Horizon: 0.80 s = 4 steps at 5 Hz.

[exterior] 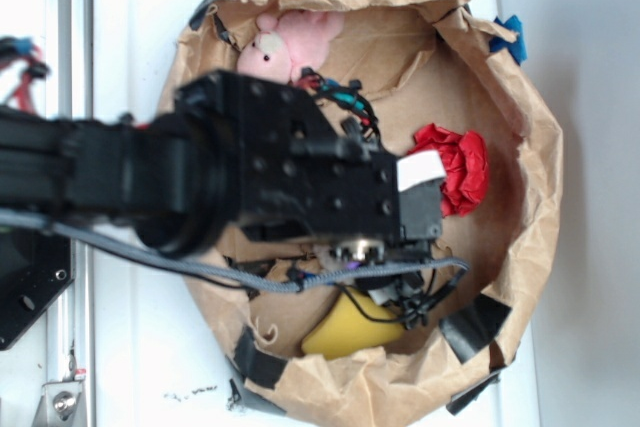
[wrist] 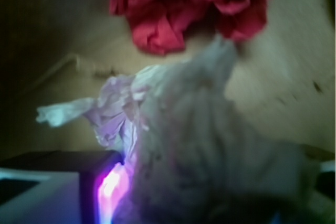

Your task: Grab the white paper.

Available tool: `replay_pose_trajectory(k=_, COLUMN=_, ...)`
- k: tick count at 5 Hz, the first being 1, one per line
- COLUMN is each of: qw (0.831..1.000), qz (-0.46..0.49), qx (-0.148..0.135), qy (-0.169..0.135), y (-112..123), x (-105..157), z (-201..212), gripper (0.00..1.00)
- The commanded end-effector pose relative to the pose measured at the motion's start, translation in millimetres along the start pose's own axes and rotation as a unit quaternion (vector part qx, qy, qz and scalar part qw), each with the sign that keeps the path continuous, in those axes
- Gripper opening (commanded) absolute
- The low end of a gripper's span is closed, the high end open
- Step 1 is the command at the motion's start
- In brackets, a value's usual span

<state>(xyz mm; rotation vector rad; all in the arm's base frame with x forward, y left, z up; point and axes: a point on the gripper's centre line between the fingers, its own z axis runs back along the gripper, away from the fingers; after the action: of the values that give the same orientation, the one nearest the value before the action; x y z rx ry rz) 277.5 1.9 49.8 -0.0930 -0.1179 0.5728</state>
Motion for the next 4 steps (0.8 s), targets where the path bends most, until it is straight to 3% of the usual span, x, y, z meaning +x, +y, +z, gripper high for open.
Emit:
replay_pose_trajectory(k=1, qw=0.990, qz=-0.133, qx=-0.032, qy=0.035, y=-1, x=22, z=95, gripper=0.00)
replay_pose_trajectory(k=2, qw=0.979, qz=-0.199, qx=0.041, qy=0.013, y=4, x=21, z=123, gripper=0.00)
replay_pose_trajectory(k=3, qw=0.970, qz=-0.227, qx=0.071, qy=-0.045, y=13, x=26, z=139, gripper=0.00)
replay_pose_trajectory(k=4, qw=0.970, qz=-0.223, qx=0.059, qy=-0.081, y=21, x=30, z=148, gripper=0.00)
